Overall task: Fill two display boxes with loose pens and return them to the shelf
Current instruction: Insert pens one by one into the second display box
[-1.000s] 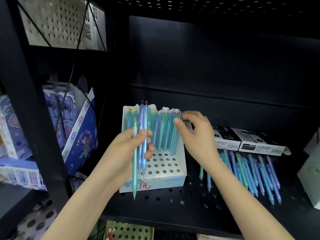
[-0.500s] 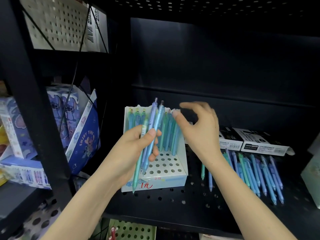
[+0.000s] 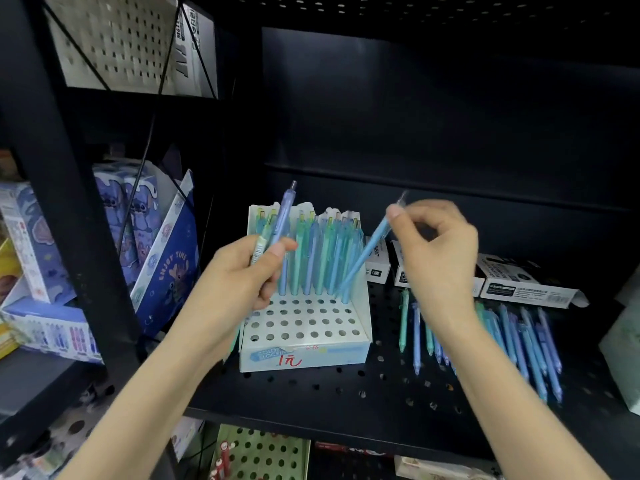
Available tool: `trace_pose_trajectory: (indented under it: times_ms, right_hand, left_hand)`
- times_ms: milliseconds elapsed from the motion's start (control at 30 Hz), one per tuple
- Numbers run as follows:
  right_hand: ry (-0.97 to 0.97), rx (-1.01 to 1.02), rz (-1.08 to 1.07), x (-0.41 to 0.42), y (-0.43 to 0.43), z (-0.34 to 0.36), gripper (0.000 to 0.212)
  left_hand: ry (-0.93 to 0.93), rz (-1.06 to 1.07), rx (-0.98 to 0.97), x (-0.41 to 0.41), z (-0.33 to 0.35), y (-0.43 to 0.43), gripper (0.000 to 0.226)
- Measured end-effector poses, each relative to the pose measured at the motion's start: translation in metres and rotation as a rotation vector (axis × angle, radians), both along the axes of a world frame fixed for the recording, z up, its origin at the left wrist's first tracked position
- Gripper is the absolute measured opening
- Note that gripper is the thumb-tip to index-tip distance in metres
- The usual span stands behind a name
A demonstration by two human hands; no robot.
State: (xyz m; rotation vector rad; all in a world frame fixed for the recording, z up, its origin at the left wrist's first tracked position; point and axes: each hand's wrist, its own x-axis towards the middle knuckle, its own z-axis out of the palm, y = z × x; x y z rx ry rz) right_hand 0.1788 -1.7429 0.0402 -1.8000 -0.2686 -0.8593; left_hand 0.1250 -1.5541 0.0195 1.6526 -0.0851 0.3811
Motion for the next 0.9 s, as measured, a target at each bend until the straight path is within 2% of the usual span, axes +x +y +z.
trace_pose_trajectory:
  times_ms: [100,300,733,833,900]
  right_hand:
    - [-0.049,-0.118,-0.075,0.007,0.01,-0.019,0.018]
    - [-0.12,-0.227,-0.132,0.013,0.016,-0.021,0.019]
    - [-0.09,-0.459,-0.119,0.028,0.026,-0.04,0.024]
    - [-0.082,-0.477,-0.132,0.025,0.024,-0.032,0.027]
    - [-0.067,-0.404,-0.075,0.013,0.023,-0.024,0.035]
  left_hand:
    - [0.0,-0.058,0.009,-0.006,0.001,-0.002,0.019]
    - [0.003,-0.088,0.014,-0.009,-0.003,-0.005,0.009]
    - [0.026,-0.119,0.012,-0.004,-0.009,-0.002,0.013]
    - [0.039,-0.151,0.017,-0.004,-0.009,-0.004,0.014]
    - [0.038,-0.169,0.026,-0.004,-0.009,-0.006,0.014]
